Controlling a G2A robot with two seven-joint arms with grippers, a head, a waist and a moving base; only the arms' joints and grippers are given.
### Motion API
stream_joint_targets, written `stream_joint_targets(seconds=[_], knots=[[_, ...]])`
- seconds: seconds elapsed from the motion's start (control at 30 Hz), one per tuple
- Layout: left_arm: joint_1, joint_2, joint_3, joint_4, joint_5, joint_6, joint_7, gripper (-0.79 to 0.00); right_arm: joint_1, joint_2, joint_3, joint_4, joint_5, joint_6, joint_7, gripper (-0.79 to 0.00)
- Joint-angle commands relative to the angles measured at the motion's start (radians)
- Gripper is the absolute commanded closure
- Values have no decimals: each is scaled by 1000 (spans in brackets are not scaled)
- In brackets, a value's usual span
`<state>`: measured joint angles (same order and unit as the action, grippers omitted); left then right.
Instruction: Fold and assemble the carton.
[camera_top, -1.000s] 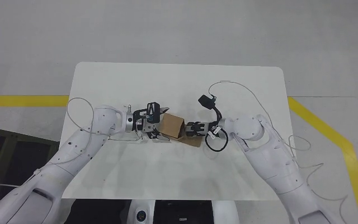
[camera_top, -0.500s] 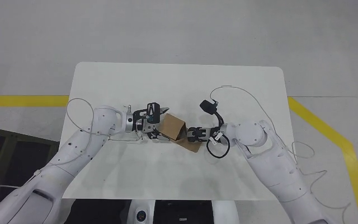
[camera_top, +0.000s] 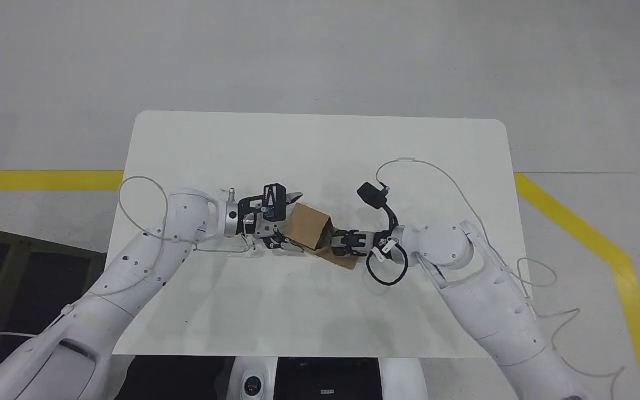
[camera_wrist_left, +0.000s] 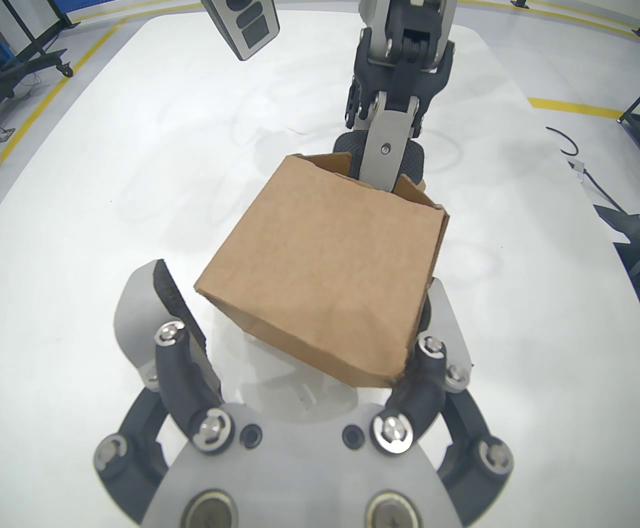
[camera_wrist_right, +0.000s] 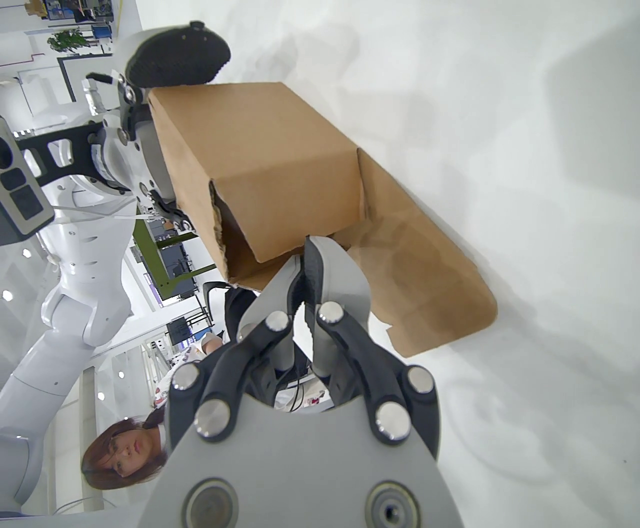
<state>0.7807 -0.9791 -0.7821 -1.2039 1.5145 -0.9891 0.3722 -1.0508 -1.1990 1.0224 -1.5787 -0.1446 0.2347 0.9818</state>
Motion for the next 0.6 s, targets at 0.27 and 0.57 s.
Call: stream_joint_targets(seconds=[0.27,0.57], knots=[[4,-3,-6,-5,6,-9,-5,-785,59,-16,-56,62,18,-24,-14,0],[11,-4,-14,-12,14,-12,-4,-785,101,-30,-92,105,37,-39,-41,0]])
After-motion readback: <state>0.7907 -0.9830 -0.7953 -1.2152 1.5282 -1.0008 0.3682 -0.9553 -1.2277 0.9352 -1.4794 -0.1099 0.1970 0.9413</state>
